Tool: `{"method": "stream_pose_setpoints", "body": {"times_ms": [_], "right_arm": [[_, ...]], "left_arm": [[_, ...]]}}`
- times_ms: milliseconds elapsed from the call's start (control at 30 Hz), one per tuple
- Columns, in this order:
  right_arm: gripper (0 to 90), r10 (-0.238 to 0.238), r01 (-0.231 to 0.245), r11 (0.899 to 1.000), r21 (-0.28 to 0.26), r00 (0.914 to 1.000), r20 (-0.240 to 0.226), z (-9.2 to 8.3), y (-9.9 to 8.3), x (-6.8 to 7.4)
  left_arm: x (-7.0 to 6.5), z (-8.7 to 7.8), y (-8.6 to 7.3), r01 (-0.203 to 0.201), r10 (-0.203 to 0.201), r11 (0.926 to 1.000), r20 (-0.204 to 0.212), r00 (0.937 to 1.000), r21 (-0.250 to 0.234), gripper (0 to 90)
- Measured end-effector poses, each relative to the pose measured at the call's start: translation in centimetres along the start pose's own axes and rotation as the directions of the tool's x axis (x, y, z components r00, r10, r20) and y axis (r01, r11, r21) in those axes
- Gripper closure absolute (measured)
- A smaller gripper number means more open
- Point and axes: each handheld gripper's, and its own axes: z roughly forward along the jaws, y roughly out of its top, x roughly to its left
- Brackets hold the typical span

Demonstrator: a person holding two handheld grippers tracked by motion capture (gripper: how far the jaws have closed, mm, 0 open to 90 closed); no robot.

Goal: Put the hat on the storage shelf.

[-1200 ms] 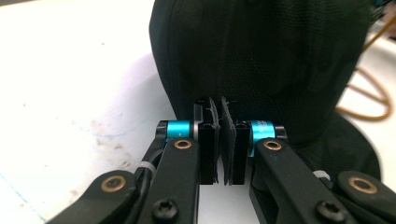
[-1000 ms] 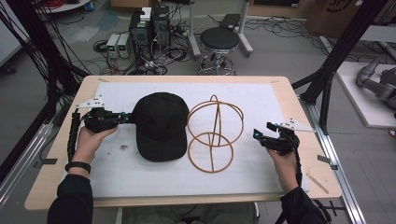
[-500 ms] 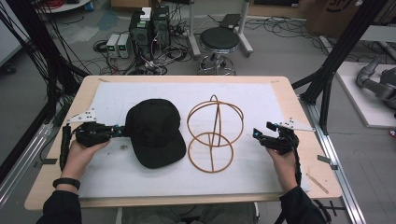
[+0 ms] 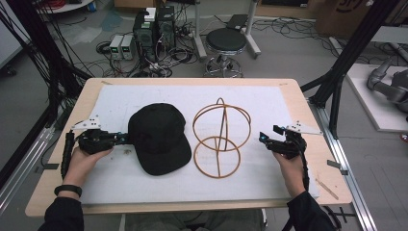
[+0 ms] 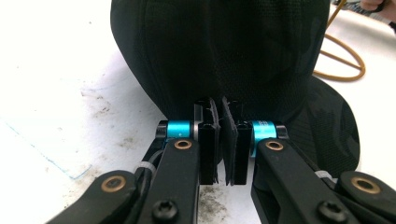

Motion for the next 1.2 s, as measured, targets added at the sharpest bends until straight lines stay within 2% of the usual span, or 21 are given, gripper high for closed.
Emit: {"method": "stream_pose_setpoints", "body": {"times_ms": [200,300,333,400,500,633,700,767,800,900,1067,1100,1200], "right_arm": [[28.5,0.002,-0.002,1.0,0.003,1.0,-0.002,0.0,0.0,0.0],[28.5,0.001,-0.001,1.0,0.002,1.0,0.0,0.0,0.0,0.0],[28.5,0.003,-0.003,1.0,0.001,1.0,0.0,0.0,0.0,0.0],[28.5,0.002,-0.002,1.0,0.001,1.0,0.0,0.0,0.0,0.0],[28.5,0.002,-0.002,1.0,0.001,1.0,0.0,0.0,0.0,0.0],[28.5,0.001,-0.001,1.0,0.001,1.0,0.001,0.0,0.0,0.0],[28.5,0.003,-0.003,1.0,0.001,1.0,0.001,0.0,0.0,0.0],[28.6,0.002,-0.002,1.0,0.002,1.0,0.002,0.0,0.0,0.1],[28.6,0.002,-0.002,1.0,0.002,1.0,0.002,0.0,0.0,0.1],[28.6,0.001,-0.001,1.0,0.002,1.0,0.002,0.0,0.1,0.1],[28.6,0.002,-0.002,1.0,0.003,1.0,0.002,0.0,0.1,0.1],[28.6,0.0,0.0,1.0,0.0,1.0,0.002,0.0,0.1,0.1],[28.6,0.003,-0.003,1.0,0.002,1.0,0.002,0.0,0.1,0.2]], "left_arm": [[0.1,0.0,0.0,0.001,-0.001,1.0,0.001,1.0,0.002,85.2],[-0.1,-0.1,0.1,-0.011,0.011,0.9998,-0.003,0.9999,-0.014,85.5],[-0.2,-0.3,0.3,-0.014,0.015,0.9991,0.011,0.9998,-0.039,85.6],[-0.3,-0.5,0.5,-0.024,0.025,0.9989,0.017,0.9995,-0.039,86.0],[-0.6,-0.8,0.7,-0.031,0.032,0.9971,0.022,0.9992,-0.07,86.2],[-1.1,-1.4,1.6,-0.046,0.052,0.99,0.041,0.9978,-0.133,86.4],[-1.5,-1.9,2.3,-0.055,0.065,0.981,0.05,0.9966,-0.186,86.4],[-1.8,-2.3,2.9,-0.062,0.076,0.9759,0.058,0.9954,-0.209,86.3],[-1.8,-2.3,2.9,-0.062,0.076,0.9759,0.058,0.9954,-0.209,86.4],[-2.4,-2.9,3.8,-0.062,0.085,0.9622,0.075,0.9935,-0.265,86.4],[-2.9,-3.4,4.7,-0.067,0.096,0.9479,0.081,0.992,-0.312,86.6],[-3.0,-3.4,4.9,-0.065,0.097,0.9471,0.088,0.9914,-0.314,86.7],[-3.2,-3.5,5.1,-0.075,0.104,0.9525,0.083,0.9912,-0.295,86.7]]}}
